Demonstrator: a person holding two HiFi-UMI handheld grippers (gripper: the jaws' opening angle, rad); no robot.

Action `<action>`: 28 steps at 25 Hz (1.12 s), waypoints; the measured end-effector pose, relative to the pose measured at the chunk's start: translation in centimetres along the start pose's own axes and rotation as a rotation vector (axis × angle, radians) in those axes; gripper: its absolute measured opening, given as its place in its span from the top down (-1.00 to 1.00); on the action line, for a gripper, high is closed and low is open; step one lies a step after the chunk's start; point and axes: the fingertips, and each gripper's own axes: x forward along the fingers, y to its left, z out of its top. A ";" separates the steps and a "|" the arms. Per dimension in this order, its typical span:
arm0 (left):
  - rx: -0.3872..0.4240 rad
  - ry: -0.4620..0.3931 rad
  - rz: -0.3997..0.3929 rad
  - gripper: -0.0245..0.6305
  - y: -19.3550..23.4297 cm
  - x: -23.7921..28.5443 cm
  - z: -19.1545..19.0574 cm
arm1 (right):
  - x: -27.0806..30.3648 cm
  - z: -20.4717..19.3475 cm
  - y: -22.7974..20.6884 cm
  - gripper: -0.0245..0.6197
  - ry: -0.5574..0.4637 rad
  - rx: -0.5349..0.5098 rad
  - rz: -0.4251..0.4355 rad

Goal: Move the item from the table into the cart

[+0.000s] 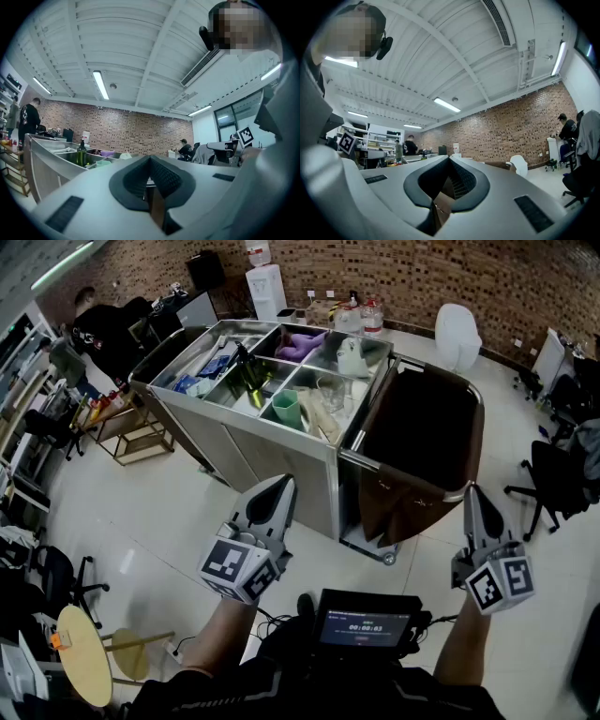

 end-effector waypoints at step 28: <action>-0.064 -0.030 0.681 0.92 53.3 -34.3 3.1 | 43.0 -5.8 56.5 0.92 0.040 0.088 0.669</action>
